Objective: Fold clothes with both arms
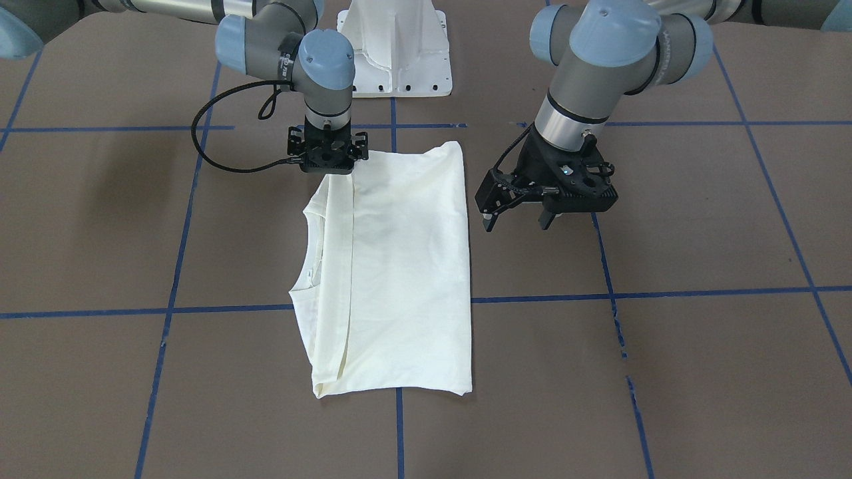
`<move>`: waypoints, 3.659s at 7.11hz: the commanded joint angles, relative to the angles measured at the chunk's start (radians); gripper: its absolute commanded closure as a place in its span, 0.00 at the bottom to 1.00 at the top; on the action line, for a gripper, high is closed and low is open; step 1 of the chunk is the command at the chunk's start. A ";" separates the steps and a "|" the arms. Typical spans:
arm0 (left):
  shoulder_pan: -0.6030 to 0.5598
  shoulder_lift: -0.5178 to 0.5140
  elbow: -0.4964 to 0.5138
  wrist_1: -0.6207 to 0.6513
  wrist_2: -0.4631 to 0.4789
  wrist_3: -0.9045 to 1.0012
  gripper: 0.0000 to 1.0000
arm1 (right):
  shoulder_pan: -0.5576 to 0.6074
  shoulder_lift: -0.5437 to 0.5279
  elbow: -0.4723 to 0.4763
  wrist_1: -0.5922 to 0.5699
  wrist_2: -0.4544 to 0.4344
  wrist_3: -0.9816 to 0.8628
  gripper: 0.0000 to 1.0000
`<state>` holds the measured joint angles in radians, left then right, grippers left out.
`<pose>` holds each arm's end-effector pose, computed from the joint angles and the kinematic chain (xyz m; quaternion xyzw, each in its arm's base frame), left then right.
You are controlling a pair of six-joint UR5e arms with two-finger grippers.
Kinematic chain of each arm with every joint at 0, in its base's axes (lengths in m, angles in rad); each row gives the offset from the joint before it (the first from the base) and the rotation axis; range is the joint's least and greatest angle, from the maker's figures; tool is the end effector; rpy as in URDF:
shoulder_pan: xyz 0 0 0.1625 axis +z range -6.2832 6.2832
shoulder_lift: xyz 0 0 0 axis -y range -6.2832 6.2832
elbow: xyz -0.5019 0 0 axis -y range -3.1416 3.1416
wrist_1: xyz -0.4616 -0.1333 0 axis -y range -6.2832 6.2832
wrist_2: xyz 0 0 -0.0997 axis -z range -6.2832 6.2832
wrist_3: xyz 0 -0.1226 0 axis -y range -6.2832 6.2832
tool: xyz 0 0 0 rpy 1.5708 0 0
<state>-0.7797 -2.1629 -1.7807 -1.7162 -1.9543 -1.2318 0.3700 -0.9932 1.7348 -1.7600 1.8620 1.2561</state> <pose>0.4730 -0.5906 0.2326 0.0939 0.4696 -0.1061 0.8715 -0.6739 -0.3666 0.3188 -0.0409 -0.3010 -0.0132 0.9526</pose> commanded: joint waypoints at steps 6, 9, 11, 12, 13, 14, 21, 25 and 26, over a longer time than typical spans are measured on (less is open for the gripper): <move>0.016 -0.002 0.000 -0.006 0.000 -0.014 0.00 | 0.082 -0.188 0.173 -0.079 -0.003 -0.118 0.00; 0.016 -0.003 -0.002 -0.006 0.000 -0.012 0.00 | 0.180 -0.005 0.029 -0.047 -0.010 -0.191 0.00; 0.016 -0.003 0.001 -0.006 0.000 -0.005 0.00 | 0.236 0.099 -0.156 0.054 -0.009 -0.233 0.00; 0.016 -0.003 0.004 -0.008 0.000 -0.005 0.00 | 0.262 0.126 -0.182 0.062 -0.006 -0.241 0.00; 0.016 -0.003 0.006 -0.010 0.000 -0.005 0.00 | 0.270 0.136 -0.181 0.063 0.006 -0.241 0.00; 0.017 -0.002 0.014 -0.022 -0.001 -0.012 0.00 | 0.273 0.134 -0.147 0.068 0.058 -0.238 0.00; 0.437 0.113 -0.016 -0.112 0.165 -0.759 0.04 | 0.267 -0.033 0.153 0.068 0.192 -0.095 0.00; 0.456 0.146 -0.019 -0.111 0.184 -0.762 0.06 | 0.265 -0.022 0.154 0.068 0.190 -0.089 0.00; 0.456 0.144 -0.019 -0.111 0.184 -0.764 0.19 | 0.265 -0.022 0.154 0.068 0.189 -0.089 0.00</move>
<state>-0.3250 -2.0198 -1.7993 -1.8270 -1.7709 -1.9943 0.6352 -1.0162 1.8883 -1.6920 2.0523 1.1672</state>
